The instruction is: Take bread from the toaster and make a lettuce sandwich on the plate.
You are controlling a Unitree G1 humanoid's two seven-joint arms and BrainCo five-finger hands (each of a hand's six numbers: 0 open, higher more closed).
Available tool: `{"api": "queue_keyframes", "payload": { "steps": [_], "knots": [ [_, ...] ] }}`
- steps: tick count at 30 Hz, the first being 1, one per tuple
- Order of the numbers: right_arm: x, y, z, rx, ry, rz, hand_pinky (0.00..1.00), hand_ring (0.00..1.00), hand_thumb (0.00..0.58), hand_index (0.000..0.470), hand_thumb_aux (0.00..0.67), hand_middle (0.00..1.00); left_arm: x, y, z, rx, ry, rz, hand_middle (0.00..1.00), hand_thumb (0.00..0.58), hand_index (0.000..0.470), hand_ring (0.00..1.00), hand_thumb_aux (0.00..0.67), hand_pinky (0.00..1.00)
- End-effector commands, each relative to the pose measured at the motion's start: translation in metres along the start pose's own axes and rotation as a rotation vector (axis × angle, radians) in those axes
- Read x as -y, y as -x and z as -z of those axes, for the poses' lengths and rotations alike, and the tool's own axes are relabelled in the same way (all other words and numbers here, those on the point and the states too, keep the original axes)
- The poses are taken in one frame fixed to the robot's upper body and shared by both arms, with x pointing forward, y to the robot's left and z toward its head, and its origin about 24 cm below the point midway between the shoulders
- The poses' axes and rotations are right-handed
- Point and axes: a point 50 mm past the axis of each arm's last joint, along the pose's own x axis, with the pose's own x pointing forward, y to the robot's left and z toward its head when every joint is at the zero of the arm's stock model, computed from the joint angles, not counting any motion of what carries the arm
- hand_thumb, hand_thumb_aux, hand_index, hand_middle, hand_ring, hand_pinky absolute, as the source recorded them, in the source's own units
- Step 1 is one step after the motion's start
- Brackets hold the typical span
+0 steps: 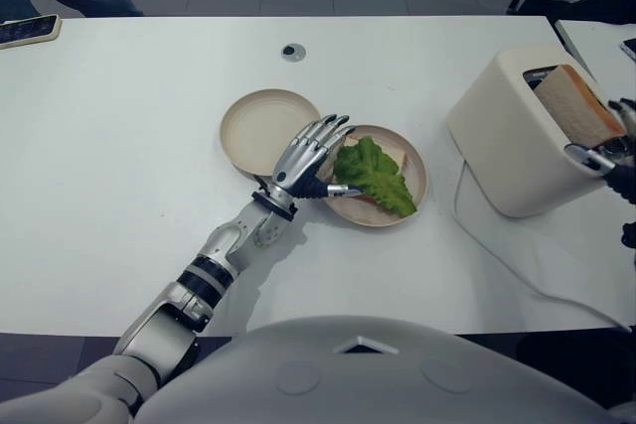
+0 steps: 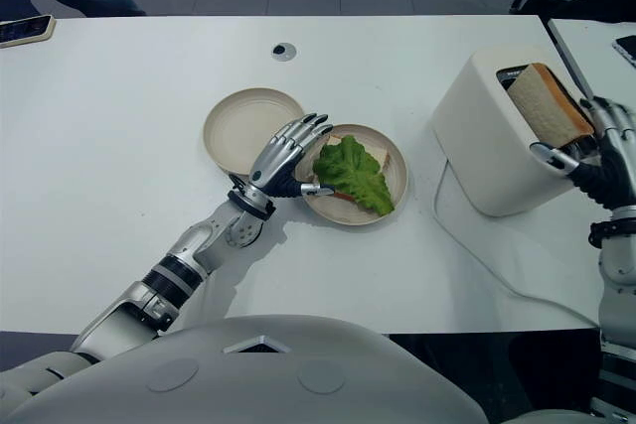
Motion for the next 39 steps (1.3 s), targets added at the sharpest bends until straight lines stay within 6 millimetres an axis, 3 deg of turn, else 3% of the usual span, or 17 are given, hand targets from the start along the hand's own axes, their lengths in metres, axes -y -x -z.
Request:
{"api": "queue_keyframes", "payload": {
  "steps": [1,6,9,12,15,17,19,21,24,27,32,35,36,37,39],
  "knots": [
    [0.004,-0.006,-0.004,0.006,0.015,0.063,1.0,1.0,0.58,0.47,0.67,1.0,0.0,0.005,0.001,-0.017,-0.009,0.007,0.0,0.0,0.0,0.0,0.0,0.0],
    [0.046,-0.009,-0.03,0.139,-0.095,0.426,1.0,1.0,0.58,0.47,0.67,1.0,-0.011,0.009,0.008,-0.057,-0.008,-0.068,0.0,0.0,0.0,0.0,0.0,0.0],
    [0.082,0.003,-0.054,0.307,-0.259,0.733,1.0,1.0,0.58,0.47,0.67,1.0,-0.016,0.012,0.008,-0.054,0.012,-0.108,0.0,0.0,0.0,0.0,0.0,0.0],
    [0.091,0.009,-0.078,0.478,-0.497,0.798,1.0,1.0,0.58,0.47,0.67,1.0,-0.021,0.014,0.007,-0.048,0.024,-0.145,0.0,0.0,0.0,0.0,0.0,0.0],
    [0.054,-0.005,-0.11,0.594,-0.911,0.433,1.0,1.0,0.58,0.47,0.67,1.0,-0.039,0.016,0.003,-0.013,0.041,-0.29,0.0,0.0,0.0,0.0,0.0,0.0],
    [0.009,-0.019,-0.135,0.583,-1.154,0.1,1.0,1.0,0.58,0.47,0.67,1.0,-0.055,0.018,-0.003,0.034,0.037,-0.42,0.0,0.0,0.0,0.0,0.0,0.0],
    [-0.039,-0.027,-0.148,0.518,-1.258,-0.245,1.0,1.0,0.58,0.47,0.67,1.0,-0.067,0.021,-0.011,0.099,0.022,-0.505,0.0,0.0,0.0,0.0,0.0,0.0],
    [-0.076,-0.03,-0.145,0.447,-1.24,-0.467,1.0,1.0,0.58,0.47,0.67,1.0,-0.072,0.023,-0.015,0.149,0.004,-0.533,0.0,0.0,0.0,0.0,0.0,0.0],
    [-0.112,-0.038,-0.142,0.376,-1.111,-0.603,1.0,1.0,0.58,0.47,0.67,1.0,-0.07,0.024,-0.015,0.187,-0.035,-0.507,0.0,0.0,0.0,0.0,0.0,0.0],
    [-0.133,-0.047,-0.145,0.338,-1.018,-0.601,1.0,1.0,0.58,0.47,0.67,1.0,-0.056,0.022,-0.019,0.243,-0.05,-0.397,0.0,0.0,0.0,0.0,0.0,0.0],
    [-0.142,-0.045,-0.144,0.365,-0.889,-0.609,1.0,1.0,0.58,0.47,0.67,1.0,0.007,0.025,-0.017,0.283,-0.057,0.107,0.0,0.005,0.002,0.0,0.003,0.0],
    [-0.142,-0.041,-0.144,0.41,-0.814,-0.624,1.0,1.0,0.58,0.47,0.67,1.0,0.042,0.029,-0.004,0.238,-0.118,0.399,0.0,0.22,0.1,0.0,0.142,0.0],
    [-0.141,-0.04,-0.145,0.426,-0.794,-0.626,1.0,1.0,0.58,0.47,0.67,1.0,0.05,0.028,0.002,0.2,-0.107,0.455,0.0,0.432,0.232,0.0,0.331,0.0],
    [-0.14,-0.038,-0.145,0.443,-0.778,-0.629,1.0,1.0,0.577,0.435,0.62,1.0,0.055,0.026,0.007,0.173,-0.12,0.495,0.0,0.443,0.241,0.0,0.344,0.0],
    [-0.138,-0.036,-0.146,0.471,-0.76,-0.632,0.92,0.92,0.505,0.3,0.428,0.92,0.057,0.022,0.013,0.134,-0.111,0.503,0.0,0.432,0.232,0.0,0.331,0.0]
  ]
}}
